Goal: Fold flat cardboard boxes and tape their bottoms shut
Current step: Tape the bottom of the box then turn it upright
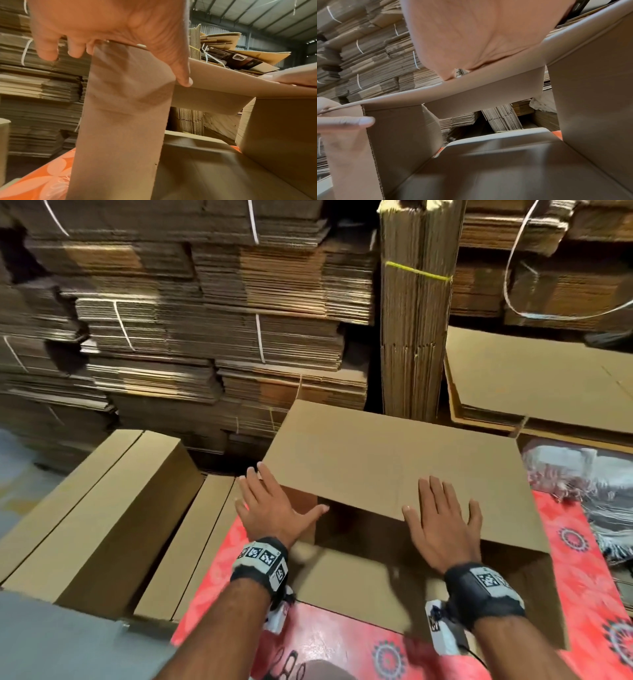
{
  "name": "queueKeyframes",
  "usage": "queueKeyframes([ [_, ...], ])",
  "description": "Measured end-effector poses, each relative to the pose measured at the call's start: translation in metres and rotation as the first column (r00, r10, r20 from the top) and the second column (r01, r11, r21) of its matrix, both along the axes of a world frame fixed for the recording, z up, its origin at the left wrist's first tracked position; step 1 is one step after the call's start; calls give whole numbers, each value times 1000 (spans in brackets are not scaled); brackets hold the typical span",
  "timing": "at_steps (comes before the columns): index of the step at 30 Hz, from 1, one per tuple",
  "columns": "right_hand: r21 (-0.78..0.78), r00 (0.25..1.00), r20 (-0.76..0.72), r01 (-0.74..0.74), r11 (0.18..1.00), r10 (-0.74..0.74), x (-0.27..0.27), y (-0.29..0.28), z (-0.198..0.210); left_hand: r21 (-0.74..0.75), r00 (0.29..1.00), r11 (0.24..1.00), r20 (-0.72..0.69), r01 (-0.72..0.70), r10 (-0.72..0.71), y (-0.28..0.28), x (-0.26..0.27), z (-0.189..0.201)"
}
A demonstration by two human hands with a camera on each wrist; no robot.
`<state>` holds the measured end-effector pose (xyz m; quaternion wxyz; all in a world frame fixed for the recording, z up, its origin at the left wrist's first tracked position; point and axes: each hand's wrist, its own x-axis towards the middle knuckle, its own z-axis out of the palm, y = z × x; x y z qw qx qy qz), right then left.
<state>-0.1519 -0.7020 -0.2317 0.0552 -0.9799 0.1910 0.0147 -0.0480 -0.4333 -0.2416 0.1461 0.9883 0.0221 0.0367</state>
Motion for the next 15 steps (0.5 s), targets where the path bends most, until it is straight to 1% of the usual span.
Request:
queueKeyframes([
  [5,7,1000,-7,2,1000,-2,0,-4,-1,-96,999,995,30,35,-32,-2,2,-3],
  [7,11,1000,-15,0,1000,0,0,-5,-3,-195,994,975,48,105,-97,5,1,-6],
  [8,17,1000,-15,1,1000,-1,0,-6,-4,-256,987,953,46,162,-156,13,-1,-5],
  [9,25,1000,-6,4,1000,-3,0,-7,-4,-317,971,919,34,235,-236,25,-1,-7],
  [10,32,1000,8,6,999,-6,0,-9,-4,-387,944,867,26,314,-330,38,-2,-5],
  [11,37,1000,25,7,999,-8,1,-10,-3,-470,912,801,18,370,-411,54,-2,-2],
  [12,45,999,38,6,999,-8,1,-10,-2,-561,886,734,0,383,-463,70,-3,2],
  [13,51,999,50,1,999,-3,2,-9,-1,-639,882,688,-32,344,-470,87,-4,4],
  [14,53,998,64,-7,999,4,2,-7,0,-686,899,674,-65,274,-433,103,-6,7],
  [15,55,997,82,-13,998,8,2,-4,1,-719,931,673,-103,174,-351,117,-6,8],
])
